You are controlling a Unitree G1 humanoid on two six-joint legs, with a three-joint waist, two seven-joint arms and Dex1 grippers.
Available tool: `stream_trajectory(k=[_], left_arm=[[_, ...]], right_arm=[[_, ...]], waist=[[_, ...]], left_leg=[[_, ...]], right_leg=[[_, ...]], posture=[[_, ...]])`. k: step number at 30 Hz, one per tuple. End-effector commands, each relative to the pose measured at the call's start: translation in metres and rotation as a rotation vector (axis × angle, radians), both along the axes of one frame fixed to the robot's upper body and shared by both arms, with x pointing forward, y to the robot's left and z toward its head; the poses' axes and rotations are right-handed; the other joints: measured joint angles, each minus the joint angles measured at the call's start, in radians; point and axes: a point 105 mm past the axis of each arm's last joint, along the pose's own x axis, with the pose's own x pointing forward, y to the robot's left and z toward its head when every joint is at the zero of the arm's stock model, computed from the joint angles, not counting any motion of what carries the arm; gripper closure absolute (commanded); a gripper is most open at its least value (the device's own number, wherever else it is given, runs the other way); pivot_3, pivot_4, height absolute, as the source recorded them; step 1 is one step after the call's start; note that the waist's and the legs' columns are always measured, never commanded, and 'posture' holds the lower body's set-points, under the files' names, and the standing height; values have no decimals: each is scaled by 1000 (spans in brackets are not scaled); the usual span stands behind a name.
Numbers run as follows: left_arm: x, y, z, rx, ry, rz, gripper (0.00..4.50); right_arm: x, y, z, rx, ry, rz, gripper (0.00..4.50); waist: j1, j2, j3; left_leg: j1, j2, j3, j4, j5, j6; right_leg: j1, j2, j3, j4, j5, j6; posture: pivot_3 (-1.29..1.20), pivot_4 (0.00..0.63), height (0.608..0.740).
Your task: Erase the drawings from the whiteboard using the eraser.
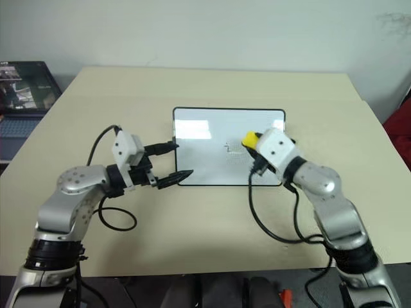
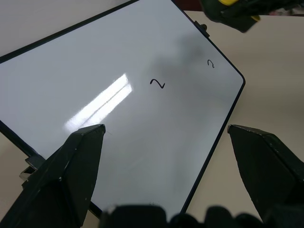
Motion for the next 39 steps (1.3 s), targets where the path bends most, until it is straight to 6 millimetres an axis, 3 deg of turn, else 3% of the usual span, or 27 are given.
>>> stream_trajectory(k=[1, 4, 10, 18, 25, 30, 32, 34, 36, 39], left_arm=[[-2, -1, 8, 39, -42, -36, 0], [-2, 0, 7, 52, -40, -39, 0], [-5, 3, 3, 67, -33, -38, 0], [-6, 3, 2, 69, -30, -38, 0], [-6, 2, 1, 66, -28, -43, 0], [-6, 1, 1, 65, -27, -41, 0], [-6, 1, 0, 64, -26, -40, 0], [-6, 2, 0, 63, -24, -37, 0], [-6, 2, 0, 62, -23, -36, 0], [-1, 11, -2, 61, -20, 7, 0]], right_arm=[[21, 12, 8, -53, -93, -31, 3303], [39, 20, 9, -56, -127, -58, 3303], [49, 32, 7, -32, -141, -46, 3303], [45, 37, -52, -9, 73, -6, 3304], [30, 46, -102, -76, 236, 52, 3304], [23, 53, -113, -111, 254, 79, 3304], [22, 59, -94, -85, 201, 99, 3304], [19, 65, -60, -37, 127, 130, 3304], [16, 68, -44, -16, 101, 149, 3304], [16, 68, 3, 61, 15, 156, 3304]], waist=[[0, 0, 0], [0, 0, 0], [1, 0, 0], [0, 0, 0], [-2, 0, 0], [-3, -1, -1], [-3, -1, -1], [-2, -1, 0], [-2, 0, 0], [-3, 0, 0]], left_leg=[[0, 0, 0, 0, 0, -1], [0, 0, 1, 1, 1, -2], [0, 1, 1, 2, 1, -2], [0, 1, 0, 5, 0, 1], [6, 1, -1, 7, -1, 2], [12, 1, 0, 7, -1, 2], [13, 1, 0, 8, 0, 2], [13, 1, -1, 8, 0, 3], [12, 1, -1, 8, 0, 2], [7, 1, -1, 8, 0, 2]], right_leg=[[0, 0, 0, 0, 0, 0], [-1, 0, 1, 1, 0, 0], [-1, 0, 1, 3, 0, 0], [-1, 0, 0, 5, 0, 0], [5, 0, 0, 9, 0, 0], [7, 0, 2, 15, 0, 0], [7, 0, 2, 18, 0, 0], [6, 0, 2, 19, -1, 2], [5, 0, 2, 19, -1, 2], [1, 0, 3, 19, 0, 0]], posture=[[0, 150, 740], [0, 150, 740], [0, 150, 740], [0, 150, 740], [0, 150, 740], [0, 150, 740], [0, 150, 740], [0, 150, 740], [0, 150, 740], [0, 150, 740]])
